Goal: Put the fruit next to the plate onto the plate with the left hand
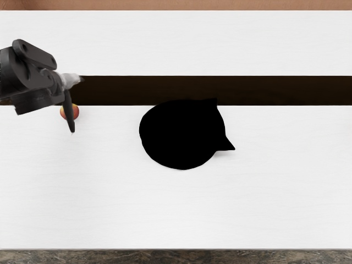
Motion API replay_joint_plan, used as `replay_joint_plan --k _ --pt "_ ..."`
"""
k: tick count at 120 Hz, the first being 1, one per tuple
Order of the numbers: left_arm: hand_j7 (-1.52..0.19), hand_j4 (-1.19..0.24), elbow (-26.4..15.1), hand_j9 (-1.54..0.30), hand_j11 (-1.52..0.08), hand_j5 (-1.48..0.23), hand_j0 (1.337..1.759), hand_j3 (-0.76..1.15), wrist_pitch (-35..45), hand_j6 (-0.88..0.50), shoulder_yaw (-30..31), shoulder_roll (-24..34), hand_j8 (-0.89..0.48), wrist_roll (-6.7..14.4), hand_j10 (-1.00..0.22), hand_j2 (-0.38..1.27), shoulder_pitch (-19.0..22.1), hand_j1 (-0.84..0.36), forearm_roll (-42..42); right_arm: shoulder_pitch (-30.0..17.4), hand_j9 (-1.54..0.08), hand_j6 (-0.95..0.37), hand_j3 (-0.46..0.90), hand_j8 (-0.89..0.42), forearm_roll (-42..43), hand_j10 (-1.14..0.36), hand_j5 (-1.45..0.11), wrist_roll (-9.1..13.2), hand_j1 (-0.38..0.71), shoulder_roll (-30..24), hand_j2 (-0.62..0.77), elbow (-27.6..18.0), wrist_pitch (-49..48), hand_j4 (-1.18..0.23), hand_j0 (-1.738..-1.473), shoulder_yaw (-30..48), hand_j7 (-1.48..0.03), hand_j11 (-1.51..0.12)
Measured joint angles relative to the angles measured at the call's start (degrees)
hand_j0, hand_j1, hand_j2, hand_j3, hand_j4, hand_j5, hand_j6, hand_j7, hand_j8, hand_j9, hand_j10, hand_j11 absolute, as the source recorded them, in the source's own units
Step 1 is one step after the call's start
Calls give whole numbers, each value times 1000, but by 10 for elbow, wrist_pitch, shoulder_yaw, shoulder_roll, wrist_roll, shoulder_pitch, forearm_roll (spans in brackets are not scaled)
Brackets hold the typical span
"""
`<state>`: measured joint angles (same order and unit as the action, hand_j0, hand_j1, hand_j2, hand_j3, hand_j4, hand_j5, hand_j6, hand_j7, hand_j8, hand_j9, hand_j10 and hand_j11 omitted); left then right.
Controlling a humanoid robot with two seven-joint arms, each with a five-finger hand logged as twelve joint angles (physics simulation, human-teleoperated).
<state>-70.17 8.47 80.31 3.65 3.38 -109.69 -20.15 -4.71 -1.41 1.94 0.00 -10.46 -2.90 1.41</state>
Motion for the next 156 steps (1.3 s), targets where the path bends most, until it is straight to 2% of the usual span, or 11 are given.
replay_joint_plan --k 25,40,52,87,117,131,156 --pt "-18 -14 69 -18 -18 -18 1658 0 7 -15 -6 -5 -14 1 -14 3 59 332 -1 0 -15 -12 0 -12 0 -12 -15 0 -335 0 -2 0 0 -12 -1658 0 -15 -15" --pt "-89 -69 113 -89 -89 -89 1658 0 8 -69 -4 -4 -69 1 -68 14 101 267 -1 0 -15 -12 0 -12 0 -12 -15 0 -335 0 -2 0 0 -12 -1658 0 -15 -15" --pt "-149 -115 140 -149 -149 -149 1658 0 8 -116 -4 1 -116 1 -115 23 110 211 -1 0 -15 -12 0 -12 0 -12 -15 0 -335 0 -2 0 0 -12 -1658 0 -15 -15" --pt "-245 -189 185 -245 -245 -245 1658 0 8 -189 -3 6 -189 -1 -189 38 148 123 0 0 -15 -12 0 -12 0 -12 -15 0 -335 0 -2 0 0 -12 -1658 0 -15 -15" --pt "-322 -249 203 -322 -322 -323 1658 0 4 -249 -6 2 -249 -4 -249 50 161 52 1 0 -15 -12 0 -12 0 -12 -15 0 -335 0 -2 0 0 -12 -1658 0 -15 -15" --pt "-343 -265 211 -343 -343 -344 1658 0 2 -265 -6 1 -265 -5 -265 54 181 33 8 0 -15 -12 0 -12 0 -12 -15 0 -335 0 -2 0 0 -12 -1658 0 -15 -15" --pt "-411 -317 218 -411 -411 -412 1658 0 0 -318 -5 1 -318 -5 -317 64 182 -30 11 0 -15 -12 0 -12 0 -12 -15 0 -335 0 -2 0 0 -12 -1658 0 -15 -15"
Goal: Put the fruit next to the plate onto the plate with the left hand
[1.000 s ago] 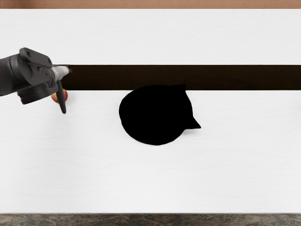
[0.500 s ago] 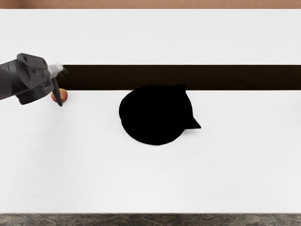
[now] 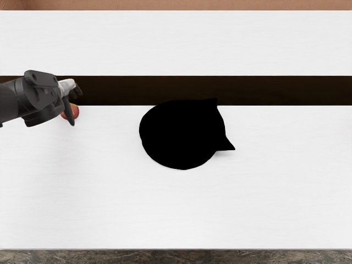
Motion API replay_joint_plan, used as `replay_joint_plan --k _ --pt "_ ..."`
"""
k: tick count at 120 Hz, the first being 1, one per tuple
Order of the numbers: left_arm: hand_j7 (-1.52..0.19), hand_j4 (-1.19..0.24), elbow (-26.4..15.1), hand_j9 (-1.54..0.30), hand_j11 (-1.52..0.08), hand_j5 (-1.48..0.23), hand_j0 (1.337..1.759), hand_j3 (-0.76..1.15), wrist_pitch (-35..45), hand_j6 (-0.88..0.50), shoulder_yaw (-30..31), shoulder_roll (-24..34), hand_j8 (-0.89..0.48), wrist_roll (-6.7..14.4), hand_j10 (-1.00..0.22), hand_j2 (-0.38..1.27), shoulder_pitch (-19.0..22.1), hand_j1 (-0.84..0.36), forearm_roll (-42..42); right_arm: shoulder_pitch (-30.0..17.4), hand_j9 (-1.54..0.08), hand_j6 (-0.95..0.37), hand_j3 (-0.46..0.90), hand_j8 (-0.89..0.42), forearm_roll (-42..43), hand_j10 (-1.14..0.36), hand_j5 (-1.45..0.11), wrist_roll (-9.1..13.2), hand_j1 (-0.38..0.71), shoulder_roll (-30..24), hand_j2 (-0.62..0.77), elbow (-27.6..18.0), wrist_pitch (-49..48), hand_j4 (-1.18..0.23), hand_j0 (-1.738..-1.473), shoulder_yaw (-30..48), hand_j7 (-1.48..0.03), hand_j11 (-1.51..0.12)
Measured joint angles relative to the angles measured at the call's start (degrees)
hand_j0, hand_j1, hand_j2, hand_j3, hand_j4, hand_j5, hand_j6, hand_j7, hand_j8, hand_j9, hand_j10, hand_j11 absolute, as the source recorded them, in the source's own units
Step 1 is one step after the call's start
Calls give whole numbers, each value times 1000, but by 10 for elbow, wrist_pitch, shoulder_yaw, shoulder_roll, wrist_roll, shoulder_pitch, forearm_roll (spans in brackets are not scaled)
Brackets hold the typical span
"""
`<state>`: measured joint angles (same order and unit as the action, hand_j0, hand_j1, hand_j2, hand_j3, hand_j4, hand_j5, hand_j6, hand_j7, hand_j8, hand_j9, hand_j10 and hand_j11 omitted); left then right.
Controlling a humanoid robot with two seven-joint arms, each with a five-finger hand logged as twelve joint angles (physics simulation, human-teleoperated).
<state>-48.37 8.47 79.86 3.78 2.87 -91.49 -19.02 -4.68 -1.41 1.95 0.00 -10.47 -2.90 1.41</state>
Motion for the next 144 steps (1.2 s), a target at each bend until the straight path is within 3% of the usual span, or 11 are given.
replay_joint_plan --k 36,110,120,122,126,135,144 --pt "-496 -382 1 -496 -496 -496 1658 0 0 -382 1 -4 -382 0 -382 77 2 -108 0 0 -15 -12 0 -12 0 -12 -15 0 -335 0 -2 0 0 -12 -1658 0 -15 -15" --pt "-529 -404 30 -525 -524 -524 1657 -1 0 -409 12 -8 -404 0 -403 81 26 -134 -1 0 -15 -12 0 -12 0 -12 -15 0 -335 0 -2 0 0 -12 -1658 0 -15 -15" --pt "-664 -509 30 -661 -660 -661 1658 0 -24 -513 12 -8 -507 0 -510 122 20 -254 -8 0 -15 -12 0 -12 0 -11 -15 0 -335 0 -2 0 0 -12 -1658 0 -15 -15" --pt "-697 -541 30 -700 -699 -694 1657 0 -35 -545 12 -8 -478 0 -538 129 18 -287 -9 0 -15 -12 0 -12 0 -12 -15 0 -335 0 -2 0 0 -12 -1658 0 -15 -15" --pt "-724 -613 31 -771 -770 -731 1656 0 -54 -516 12 -7 -433 0 -584 142 18 -333 -11 0 -15 -12 0 -12 0 -11 -15 0 -335 0 -2 0 0 -12 -1658 0 -15 -15" --pt "-1060 -748 32 -1037 -902 -770 1652 0 -77 -232 13 -6 -189 0 -466 94 17 -421 -15 0 -15 -12 0 -12 0 -12 -15 0 -335 0 -2 0 0 -11 -1658 0 -15 -15" --pt "-1216 -818 32 -1149 -988 -826 1652 0 -94 -92 13 -4 -65 0 -441 157 14 -480 -18 0 -15 -12 0 -12 0 -12 -15 0 -335 0 -2 0 0 -12 -1658 0 -15 -15"
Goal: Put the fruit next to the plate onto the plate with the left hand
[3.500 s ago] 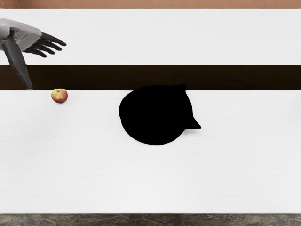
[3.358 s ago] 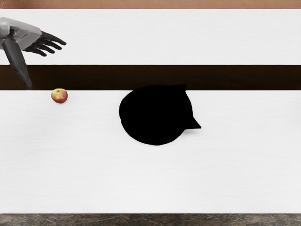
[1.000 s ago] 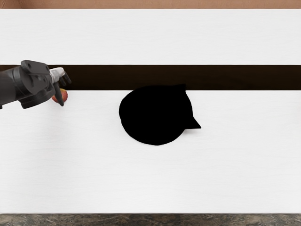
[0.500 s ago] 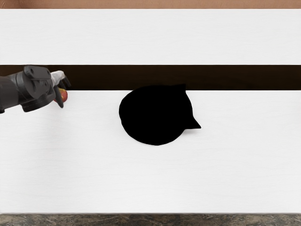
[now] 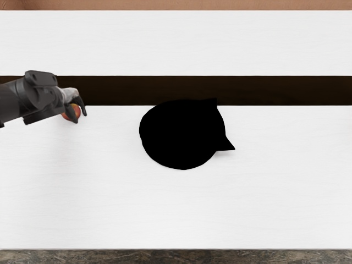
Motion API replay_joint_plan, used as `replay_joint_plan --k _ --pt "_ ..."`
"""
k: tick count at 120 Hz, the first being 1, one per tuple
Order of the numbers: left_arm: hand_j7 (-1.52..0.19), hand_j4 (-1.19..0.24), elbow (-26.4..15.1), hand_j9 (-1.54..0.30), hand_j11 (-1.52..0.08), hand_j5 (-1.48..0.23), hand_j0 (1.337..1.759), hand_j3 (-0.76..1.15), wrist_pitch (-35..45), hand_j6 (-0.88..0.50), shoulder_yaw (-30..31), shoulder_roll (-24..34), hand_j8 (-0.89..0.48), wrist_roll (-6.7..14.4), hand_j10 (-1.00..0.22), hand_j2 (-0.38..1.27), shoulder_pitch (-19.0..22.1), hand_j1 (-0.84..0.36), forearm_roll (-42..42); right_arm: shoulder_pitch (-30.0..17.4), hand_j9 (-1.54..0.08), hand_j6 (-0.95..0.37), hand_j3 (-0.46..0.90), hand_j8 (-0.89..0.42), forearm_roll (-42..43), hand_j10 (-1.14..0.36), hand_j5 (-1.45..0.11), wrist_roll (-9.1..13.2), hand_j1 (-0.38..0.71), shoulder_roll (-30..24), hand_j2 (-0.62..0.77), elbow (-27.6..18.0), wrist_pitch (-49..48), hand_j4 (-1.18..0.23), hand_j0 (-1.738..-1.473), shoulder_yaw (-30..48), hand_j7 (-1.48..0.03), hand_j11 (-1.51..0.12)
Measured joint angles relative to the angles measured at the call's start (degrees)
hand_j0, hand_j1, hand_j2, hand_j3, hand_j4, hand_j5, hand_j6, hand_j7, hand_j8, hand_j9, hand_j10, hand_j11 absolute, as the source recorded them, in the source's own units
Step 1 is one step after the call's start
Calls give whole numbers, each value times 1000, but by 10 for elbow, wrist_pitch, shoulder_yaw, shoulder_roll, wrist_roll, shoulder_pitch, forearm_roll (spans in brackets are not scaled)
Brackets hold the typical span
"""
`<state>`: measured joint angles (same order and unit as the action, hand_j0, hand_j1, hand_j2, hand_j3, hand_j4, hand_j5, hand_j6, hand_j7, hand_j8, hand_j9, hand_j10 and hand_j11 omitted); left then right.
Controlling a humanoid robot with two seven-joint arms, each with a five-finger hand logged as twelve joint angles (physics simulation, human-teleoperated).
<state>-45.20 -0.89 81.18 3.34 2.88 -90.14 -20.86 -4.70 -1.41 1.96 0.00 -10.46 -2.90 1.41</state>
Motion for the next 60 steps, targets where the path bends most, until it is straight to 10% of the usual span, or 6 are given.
replay_joint_plan --k 33,60 --pt "-1184 -822 -33 -1167 -1137 -1128 1650 0 -148 -189 -47 98 -185 0 -475 524 -102 -544 -2 0 -15 -11 0 -11 0 -11 -15 0 -335 0 -2 0 0 -11 -1658 0 -15 -15" --pt "-1176 -841 -47 -1171 -1175 -1155 1648 0 -232 -241 -270 130 -205 5 -529 458 -134 -498 11 0 -15 -11 0 -11 0 -11 -15 0 -335 0 -2 0 0 -11 -1658 0 -15 -15"
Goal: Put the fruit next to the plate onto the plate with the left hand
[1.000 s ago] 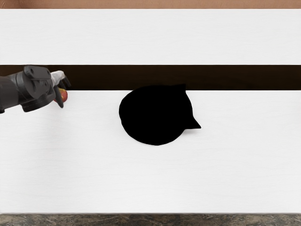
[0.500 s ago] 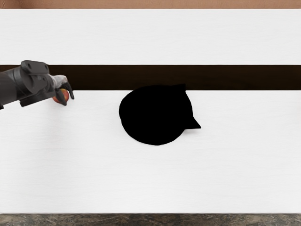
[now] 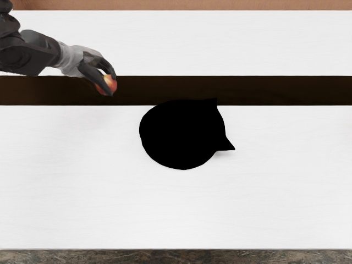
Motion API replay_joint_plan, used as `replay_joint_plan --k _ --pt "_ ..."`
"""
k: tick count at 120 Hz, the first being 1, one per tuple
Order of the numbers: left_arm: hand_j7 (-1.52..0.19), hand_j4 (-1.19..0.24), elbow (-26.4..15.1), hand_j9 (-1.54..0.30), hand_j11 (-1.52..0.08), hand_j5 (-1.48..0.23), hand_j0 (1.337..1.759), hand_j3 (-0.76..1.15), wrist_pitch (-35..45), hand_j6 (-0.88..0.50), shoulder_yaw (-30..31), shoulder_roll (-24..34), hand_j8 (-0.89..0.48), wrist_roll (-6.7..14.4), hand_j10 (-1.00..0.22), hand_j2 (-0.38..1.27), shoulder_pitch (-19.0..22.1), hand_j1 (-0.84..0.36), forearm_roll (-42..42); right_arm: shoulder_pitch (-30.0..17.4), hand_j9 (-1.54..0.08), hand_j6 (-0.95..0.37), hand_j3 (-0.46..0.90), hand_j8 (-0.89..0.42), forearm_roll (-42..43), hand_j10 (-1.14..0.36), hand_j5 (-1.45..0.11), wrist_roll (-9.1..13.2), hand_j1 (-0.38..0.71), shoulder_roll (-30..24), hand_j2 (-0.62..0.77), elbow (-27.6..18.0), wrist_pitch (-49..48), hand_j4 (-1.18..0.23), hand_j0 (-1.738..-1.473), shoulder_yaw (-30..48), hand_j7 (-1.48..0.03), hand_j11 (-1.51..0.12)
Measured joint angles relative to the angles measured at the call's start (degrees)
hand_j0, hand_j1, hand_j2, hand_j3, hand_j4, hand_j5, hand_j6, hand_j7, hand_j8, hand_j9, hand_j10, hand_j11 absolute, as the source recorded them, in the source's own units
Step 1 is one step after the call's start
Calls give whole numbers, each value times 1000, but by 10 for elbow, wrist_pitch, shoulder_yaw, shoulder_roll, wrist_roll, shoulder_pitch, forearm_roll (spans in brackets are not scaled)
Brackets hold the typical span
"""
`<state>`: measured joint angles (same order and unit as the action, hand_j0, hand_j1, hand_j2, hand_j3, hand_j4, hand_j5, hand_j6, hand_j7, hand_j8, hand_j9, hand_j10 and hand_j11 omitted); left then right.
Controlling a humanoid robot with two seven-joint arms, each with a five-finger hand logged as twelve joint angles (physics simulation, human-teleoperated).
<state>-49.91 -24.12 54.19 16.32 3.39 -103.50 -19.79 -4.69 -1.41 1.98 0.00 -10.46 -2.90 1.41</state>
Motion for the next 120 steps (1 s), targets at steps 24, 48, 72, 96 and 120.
replay_joint_plan --k 24,48,72,96,120 --pt "-1188 -797 -3 -1203 -1180 -1210 1647 0 -23 -269 -143 -56 -271 1 -611 399 28 -415 32 0 -15 -12 0 -12 0 -12 -15 0 -335 0 -2 0 0 -11 -1658 0 -15 -15" --pt "-1167 -772 -3 -1184 -1165 -1204 1649 0 -37 -306 -172 -91 -323 1 -675 481 49 -400 44 0 -15 -12 0 -12 0 -12 -15 0 -335 0 -2 0 0 -12 -1658 0 -15 -15" --pt "-1152 -770 -1 -1170 -1153 -1190 1650 0 -34 -313 -174 -103 -336 0 -695 539 65 -417 51 0 -15 -12 0 -12 0 -12 -15 0 -335 0 -2 0 0 -12 -1658 0 -15 -15" --pt "-526 -470 1 -529 -523 -539 1655 0 -19 -143 -167 -103 -150 -1 -328 230 73 -18 59 0 -15 -12 0 -12 0 -12 -15 0 -335 0 -2 0 0 -12 -1658 0 -15 -15" --pt "-207 -184 1 -209 -206 -212 1657 0 -9 -62 -158 -94 -61 -1 -131 88 72 202 63 0 -15 -12 0 -12 0 -12 -15 0 -335 0 -2 0 0 -12 -1658 0 -15 -15"
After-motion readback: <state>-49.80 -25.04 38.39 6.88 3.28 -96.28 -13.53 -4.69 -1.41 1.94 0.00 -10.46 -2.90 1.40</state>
